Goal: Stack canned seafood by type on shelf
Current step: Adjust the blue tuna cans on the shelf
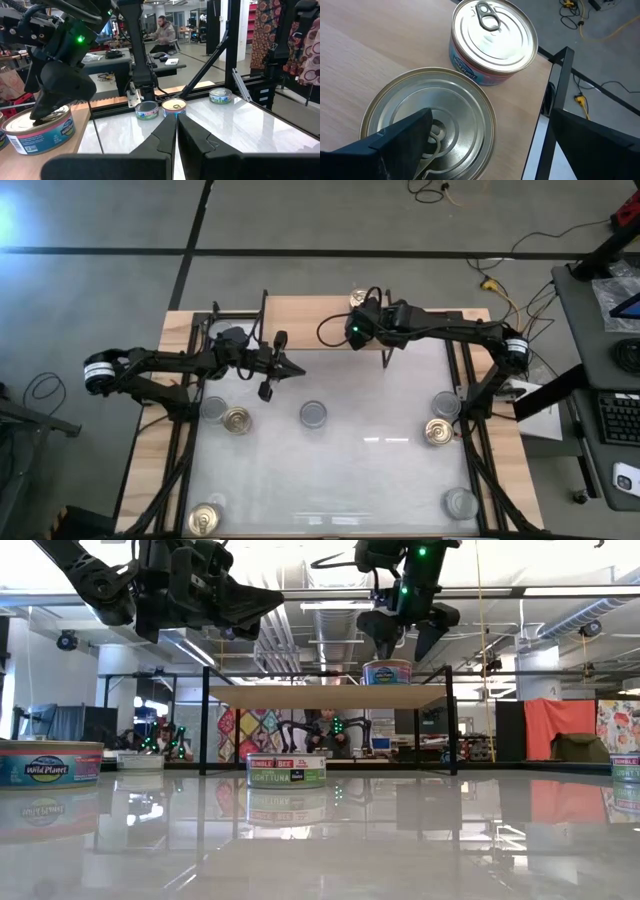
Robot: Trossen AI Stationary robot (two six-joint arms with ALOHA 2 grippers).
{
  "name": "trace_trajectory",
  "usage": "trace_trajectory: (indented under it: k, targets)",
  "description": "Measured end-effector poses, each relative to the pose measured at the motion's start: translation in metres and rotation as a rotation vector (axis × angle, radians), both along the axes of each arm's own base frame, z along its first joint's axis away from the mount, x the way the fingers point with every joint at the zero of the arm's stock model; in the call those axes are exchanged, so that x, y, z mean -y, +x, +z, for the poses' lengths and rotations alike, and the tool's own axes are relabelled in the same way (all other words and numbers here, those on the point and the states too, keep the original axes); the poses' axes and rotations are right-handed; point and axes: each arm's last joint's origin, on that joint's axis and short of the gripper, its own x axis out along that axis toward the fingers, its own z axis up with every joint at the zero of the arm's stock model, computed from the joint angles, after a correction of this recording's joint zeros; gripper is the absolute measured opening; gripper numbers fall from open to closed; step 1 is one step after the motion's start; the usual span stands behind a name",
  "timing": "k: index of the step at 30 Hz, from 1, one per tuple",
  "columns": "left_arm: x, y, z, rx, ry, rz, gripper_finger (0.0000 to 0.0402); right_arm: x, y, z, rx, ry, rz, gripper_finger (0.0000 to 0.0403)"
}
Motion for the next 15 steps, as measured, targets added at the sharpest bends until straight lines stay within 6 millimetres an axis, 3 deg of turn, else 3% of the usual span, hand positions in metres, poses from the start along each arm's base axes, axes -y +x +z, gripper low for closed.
trace_trajectory:
  k: [10, 15]
  targets:
    - [0.0, 0.0, 0.0, 0.0, 0.0, 0.0, 0.0, 0.0, -0.001, 0.003, 0.008, 0.001, 0.002, 0.0398]
    - [0.0, 0.0, 0.0, -0.003, -0.011, -0.006, 0.0, -0.002, -0.001, 0.024, 0.062, -0.019, 0.02, 0.0398]
